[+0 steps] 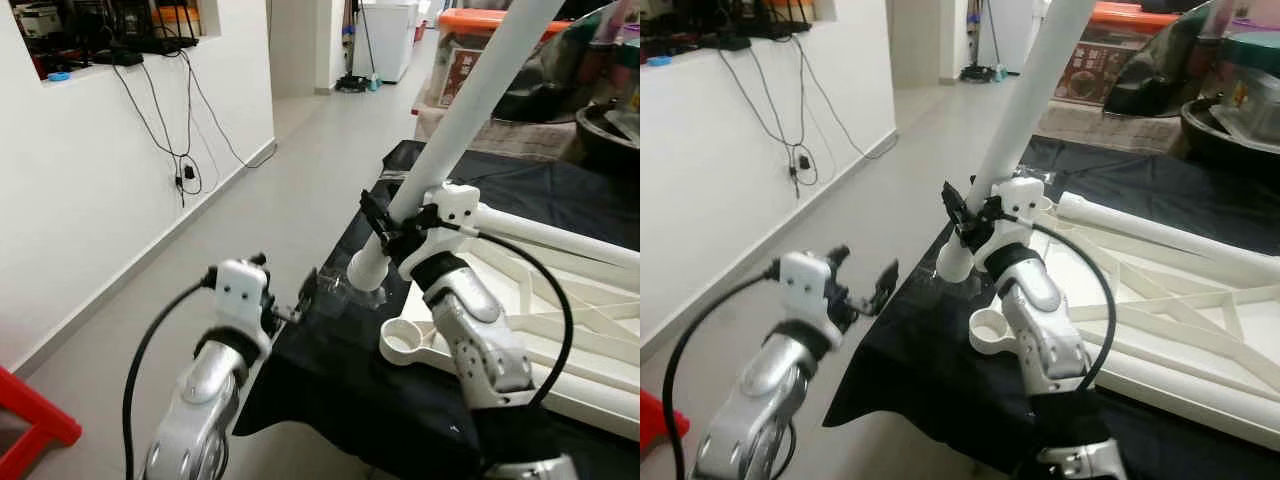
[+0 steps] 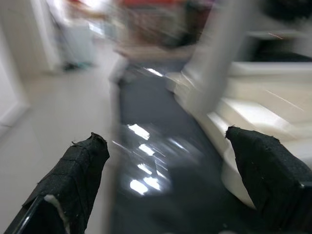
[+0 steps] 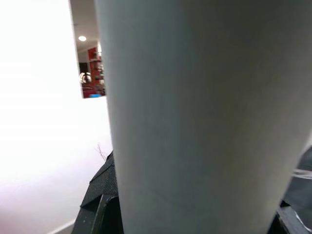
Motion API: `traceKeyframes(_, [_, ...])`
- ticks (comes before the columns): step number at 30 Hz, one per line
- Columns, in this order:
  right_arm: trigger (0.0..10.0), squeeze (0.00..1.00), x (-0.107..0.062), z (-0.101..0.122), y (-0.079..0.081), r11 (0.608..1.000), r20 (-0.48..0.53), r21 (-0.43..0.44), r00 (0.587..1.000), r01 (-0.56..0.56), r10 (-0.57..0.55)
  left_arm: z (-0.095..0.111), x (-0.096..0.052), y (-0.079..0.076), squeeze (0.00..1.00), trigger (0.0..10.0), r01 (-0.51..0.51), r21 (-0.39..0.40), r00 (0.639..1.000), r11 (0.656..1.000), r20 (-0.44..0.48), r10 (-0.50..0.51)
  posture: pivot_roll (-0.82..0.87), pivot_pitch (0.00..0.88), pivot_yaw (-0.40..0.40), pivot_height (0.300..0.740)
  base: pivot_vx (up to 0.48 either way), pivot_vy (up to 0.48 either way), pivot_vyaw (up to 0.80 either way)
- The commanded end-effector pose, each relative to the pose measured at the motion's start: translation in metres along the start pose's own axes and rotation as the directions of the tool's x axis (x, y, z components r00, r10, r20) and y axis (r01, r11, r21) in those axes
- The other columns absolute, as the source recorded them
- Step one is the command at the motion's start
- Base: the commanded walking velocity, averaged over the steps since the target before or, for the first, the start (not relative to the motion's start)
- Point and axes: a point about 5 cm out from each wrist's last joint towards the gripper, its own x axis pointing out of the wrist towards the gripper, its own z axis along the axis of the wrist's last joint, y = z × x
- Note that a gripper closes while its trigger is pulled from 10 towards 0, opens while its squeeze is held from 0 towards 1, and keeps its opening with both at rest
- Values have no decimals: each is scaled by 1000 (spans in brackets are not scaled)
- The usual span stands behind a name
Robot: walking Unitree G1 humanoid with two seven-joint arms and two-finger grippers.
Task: Building children table
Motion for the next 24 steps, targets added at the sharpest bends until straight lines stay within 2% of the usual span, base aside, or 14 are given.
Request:
traceKeyframes(1, [10000,0,1,0,-4,999,-1,29,999,-38,38,3,-4,-8,0,10000,58,0,998,998,6,-58,94,119,-20,740,0,0,0])
traceKeyframes(2, [10000,0,-2,1,-11,997,-13,40,998,-67,68,0,-11,-14,0,10000,96,-2,995,995,-10,-96,98,135,-14,740,0,0,0])
traceKeyframes(4, [10000,0,-2,1,-11,997,-13,40,998,-67,68,0,-11,-14,0,10000,96,-2,995,995,-10,-96,98,135,-14,740,0,0,0])
traceKeyframes(6, [10000,0,-5,5,-22,990,-27,65,992,-123,125,-3,-23,-22,0,10000,152,-1,988,988,-33,-152,105,152,-11,740,0,0,0])
traceKeyframes(7, [10000,0,-5,5,-22,990,-27,65,992,-123,125,-3,-23,-22,0,10000,152,-1,988,988,-33,-152,105,152,-11,740,0,0,0])
traceKeyframes(9, [10000,0,-11,7,-31,963,-45,117,967,-243,250,-6,-37,-28,0,10000,198,4,979,980,-60,-197,118,174,-2,740,0,0,0])
traceKeyframes(10, [10000,0,-11,7,-31,963,-45,117,967,-243,250,-6,-37,-28,0,10000,198,4,979,980,-60,-197,118,174,-2,740,0,0,0])
traceKeyframes(12, [10000,0,-18,8,-33,926,-53,149,932,-348,359,-7,-47,-32,0,10000,224,-1,971,974,-78,-224,126,186,0,740,0,0,0])
traceKeyframes(15, [10000,0,-20,9,-34,906,-50,170,915,-388,401,-8,-50,-35,0,10000,234,-2,969,972,-85,-233,133,195,6,740,0,0,0])
traceKeyframes(17, [10000,0,-24,13,-37,858,-37,211,873,-468,486,-7,-55,-37,0,10000,238,-7,967,971,-94,-238,150,208,8,740,0,0,0])
traceKeyframes(19, [10000,0,-24,13,-37,858,-37,211,873,-468,486,-7,-55,-37,0,10000,238,-7,967,971,-94,-238,150,208,8,740,0,0,0])
traceKeyframes(21, [10000,0,-24,16,-39,819,-29,227,837,-527,546,-7,-58,-37,0,10000,235,-10,967,972,-101,-235,155,219,16,740,0,0,0])
traceKeyframes(23, [10000,0,-24,16,-39,819,-29,227,837,-527,546,-7,-58,-37,0,10000,235,-10,967,972,-101,-235,155,219,16,740,0,0,0])
traceKeyframes(24, [10000,0,-24,17,-40,797,-31,233,815,-556,578,-6,-59,-37,0,10000,235,-10,966,972,-104,-235,156,222,18,740,0,0,0])
